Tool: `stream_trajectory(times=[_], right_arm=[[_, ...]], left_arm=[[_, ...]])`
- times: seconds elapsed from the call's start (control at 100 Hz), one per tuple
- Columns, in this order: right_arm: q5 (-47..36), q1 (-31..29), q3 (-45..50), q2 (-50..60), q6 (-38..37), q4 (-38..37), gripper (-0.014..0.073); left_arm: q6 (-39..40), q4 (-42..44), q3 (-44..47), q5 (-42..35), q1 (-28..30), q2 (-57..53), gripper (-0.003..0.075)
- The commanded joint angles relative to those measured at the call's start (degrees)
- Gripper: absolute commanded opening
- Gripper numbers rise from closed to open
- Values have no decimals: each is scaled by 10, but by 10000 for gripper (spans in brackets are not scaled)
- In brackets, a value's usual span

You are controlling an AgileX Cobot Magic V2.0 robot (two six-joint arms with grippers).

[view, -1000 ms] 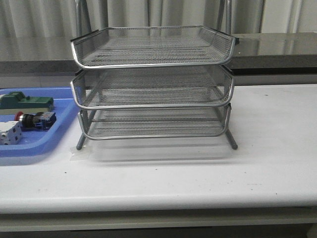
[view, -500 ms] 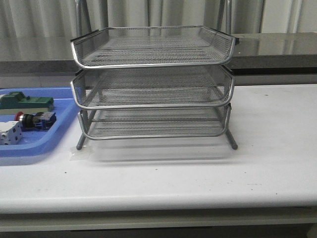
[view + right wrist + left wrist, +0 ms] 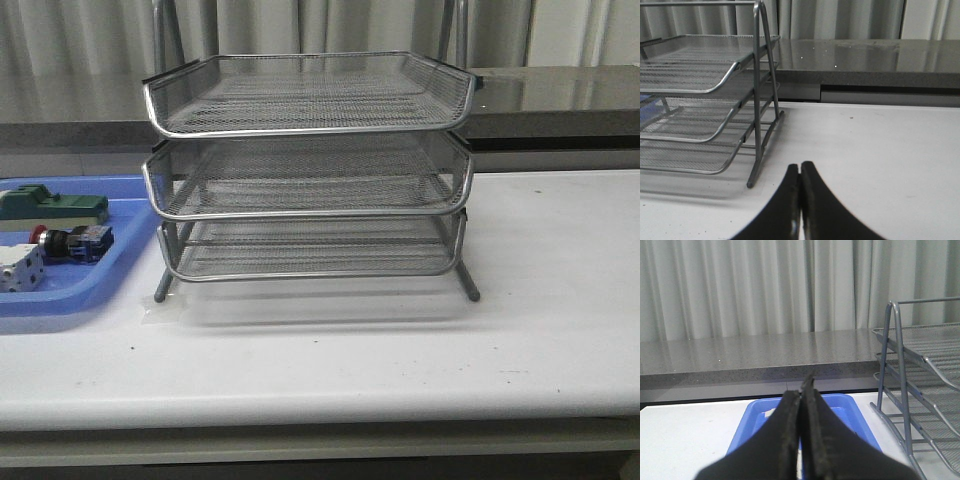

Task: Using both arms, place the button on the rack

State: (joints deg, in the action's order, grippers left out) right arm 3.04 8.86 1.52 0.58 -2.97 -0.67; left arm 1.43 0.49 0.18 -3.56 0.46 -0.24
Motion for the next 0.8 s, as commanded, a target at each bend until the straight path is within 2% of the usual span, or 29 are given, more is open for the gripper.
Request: stream_trajectory(times=[0.0,0.17,0.34,0.65,0.79], right_arm=[[-52,-1,-13,9,3,-7,-69],[41,-1,-82,-4,3,27,-69],[135,-1,-169,-68,3,38,-69],[283,-1,-326,-278,3,60,-69],[320,-1,-386,-376,3,71,-69]], left_arm=[[6,-5,19,-47,2,-19,-20],[6,-5,19,-47,2,-19,-20],[6,-5,19,-47,2,-19,-20],[6,-5,19,-47,2,-19,-20],[6,-5,19,-47,2,-19,-20]])
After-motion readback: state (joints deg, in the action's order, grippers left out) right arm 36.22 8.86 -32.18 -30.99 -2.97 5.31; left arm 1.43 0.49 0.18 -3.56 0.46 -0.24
